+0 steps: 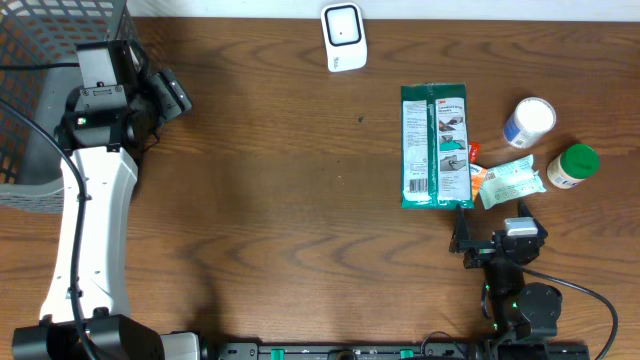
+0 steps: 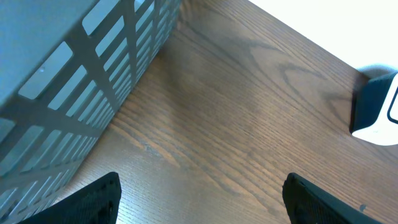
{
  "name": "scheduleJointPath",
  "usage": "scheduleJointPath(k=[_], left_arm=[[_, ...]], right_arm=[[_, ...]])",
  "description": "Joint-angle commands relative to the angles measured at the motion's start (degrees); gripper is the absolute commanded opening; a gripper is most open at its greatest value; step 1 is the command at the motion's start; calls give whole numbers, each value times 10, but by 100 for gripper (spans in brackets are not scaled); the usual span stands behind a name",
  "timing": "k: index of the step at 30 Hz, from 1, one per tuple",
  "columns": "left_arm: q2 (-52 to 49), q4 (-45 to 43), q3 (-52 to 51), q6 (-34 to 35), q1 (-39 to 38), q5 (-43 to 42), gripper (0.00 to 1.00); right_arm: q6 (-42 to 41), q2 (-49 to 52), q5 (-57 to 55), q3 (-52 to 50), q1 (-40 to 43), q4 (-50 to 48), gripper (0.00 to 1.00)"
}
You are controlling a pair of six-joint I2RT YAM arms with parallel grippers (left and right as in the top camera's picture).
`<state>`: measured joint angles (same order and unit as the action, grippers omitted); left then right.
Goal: Scan the item barcode
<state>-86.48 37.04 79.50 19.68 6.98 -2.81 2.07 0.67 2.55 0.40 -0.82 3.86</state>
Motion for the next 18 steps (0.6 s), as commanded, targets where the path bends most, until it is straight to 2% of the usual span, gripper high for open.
scheduleJointPath(k=[1, 8, 11, 18], left_arm=[[-5, 0, -1, 3, 6, 9, 84], [-3, 0, -1, 3, 6, 9, 84], [28, 12, -3, 3, 6, 9, 84], [235, 46, -10, 3, 6, 5, 84]], right_arm=[[-7, -3, -6, -1, -3, 3, 99], [-7, -3, -6, -1, -3, 3, 99], [-7, -3, -6, -1, -3, 3, 99], [-7, -3, -6, -1, -3, 3, 99]])
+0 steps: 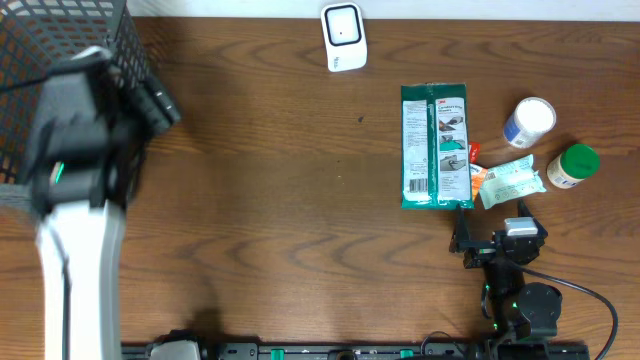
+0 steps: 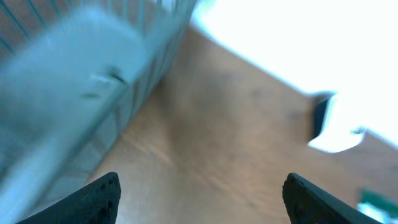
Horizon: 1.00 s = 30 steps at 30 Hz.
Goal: Scan the item barcode
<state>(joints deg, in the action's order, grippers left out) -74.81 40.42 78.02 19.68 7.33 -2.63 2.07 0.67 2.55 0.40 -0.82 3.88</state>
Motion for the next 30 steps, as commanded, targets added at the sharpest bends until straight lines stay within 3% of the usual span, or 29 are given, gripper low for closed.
scheduleJointPath(k=[1, 9, 19, 25, 30], left_arm=[[178, 33, 5, 3, 3, 3, 84], [370, 130, -19, 3, 3, 6, 84], [598, 122, -181, -5, -16, 16, 84], [677, 14, -299, -5, -31, 34, 84], [723, -203, -413, -5, -32, 33, 84]], right_arm=[[-7, -3, -6, -1, -3, 2, 99], [-7, -3, -6, -1, -3, 3, 99], [-7, -3, -6, -1, -3, 2, 99], [-7, -3, -6, -1, -3, 2, 99], [-7, -3, -6, -1, -3, 2, 99]])
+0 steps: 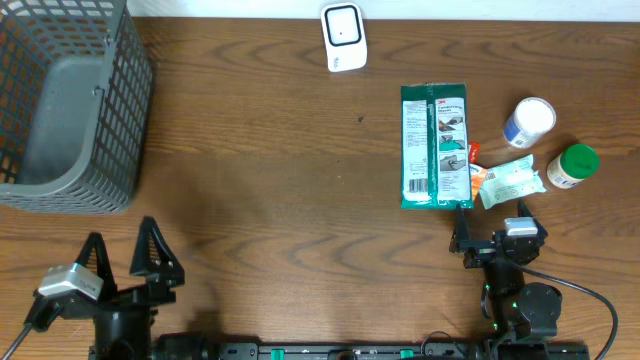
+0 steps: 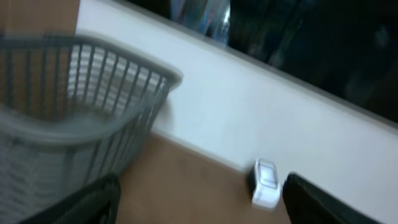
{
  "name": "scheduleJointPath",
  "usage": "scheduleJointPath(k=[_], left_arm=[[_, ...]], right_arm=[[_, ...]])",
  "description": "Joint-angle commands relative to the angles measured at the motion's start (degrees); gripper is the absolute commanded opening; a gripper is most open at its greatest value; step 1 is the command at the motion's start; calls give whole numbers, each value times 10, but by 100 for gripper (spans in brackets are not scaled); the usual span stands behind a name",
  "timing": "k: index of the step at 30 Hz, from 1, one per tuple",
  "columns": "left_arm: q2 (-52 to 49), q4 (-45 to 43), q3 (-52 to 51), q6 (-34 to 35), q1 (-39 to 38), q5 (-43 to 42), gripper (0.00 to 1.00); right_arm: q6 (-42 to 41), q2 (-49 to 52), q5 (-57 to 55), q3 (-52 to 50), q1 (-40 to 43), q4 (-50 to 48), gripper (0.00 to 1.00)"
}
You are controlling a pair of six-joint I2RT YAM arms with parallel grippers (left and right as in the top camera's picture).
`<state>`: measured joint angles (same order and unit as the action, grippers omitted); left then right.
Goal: Scan the item barcode
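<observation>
The white barcode scanner (image 1: 343, 37) stands at the table's back edge; in the left wrist view this scanner (image 2: 266, 183) shows small against the white wall. A green wipes pack (image 1: 435, 145) lies flat right of centre. My left gripper (image 1: 122, 262) sits low at the front left corner, open and holding nothing. Its dark fingertips (image 2: 93, 200) frame the left wrist view, where the left gripper (image 2: 199, 208) faces the back wall. My right gripper (image 1: 465, 238) rests just below the pack's near right corner, and its jaws are too small to read.
A grey mesh basket (image 1: 120, 110) fills the back left corner; the same basket (image 2: 81, 118) looms at the left of the wrist view. Right of the pack lie a small packet (image 1: 510, 183), a white bottle (image 1: 528, 122) and a green-capped bottle (image 1: 573, 166).
My left arm was stretched out and blurred at the basket in the back left corner. It is now folded at the front left edge, gripper still open and facing the wall.
The left arm first reached along the basket's right side, its open gripper looking down on bare wood. Then it stood blurred at the basket. Now it is low at the table's front. The right arm, scanner and items have stayed where they were.
</observation>
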<state>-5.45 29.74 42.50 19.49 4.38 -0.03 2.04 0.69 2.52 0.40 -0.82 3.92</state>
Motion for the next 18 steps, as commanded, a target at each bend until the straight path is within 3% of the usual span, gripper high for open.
scheduleJointPath(k=[1, 6, 12, 18], left_arm=[[39, -144, -82, -3, -2, 7, 84], [53, -335, -176, -5, -4, 7, 84], [53, -501, -288, -5, -21, 7, 84], [53, -547, -376, -5, -21, 7, 84]], right_arm=[[-7, -3, -6, -1, -3, 2, 99], [-7, -3, -6, -1, -3, 2, 99], [-7, -3, -6, -1, -3, 2, 99], [-7, -3, -5, -1, -3, 2, 99]])
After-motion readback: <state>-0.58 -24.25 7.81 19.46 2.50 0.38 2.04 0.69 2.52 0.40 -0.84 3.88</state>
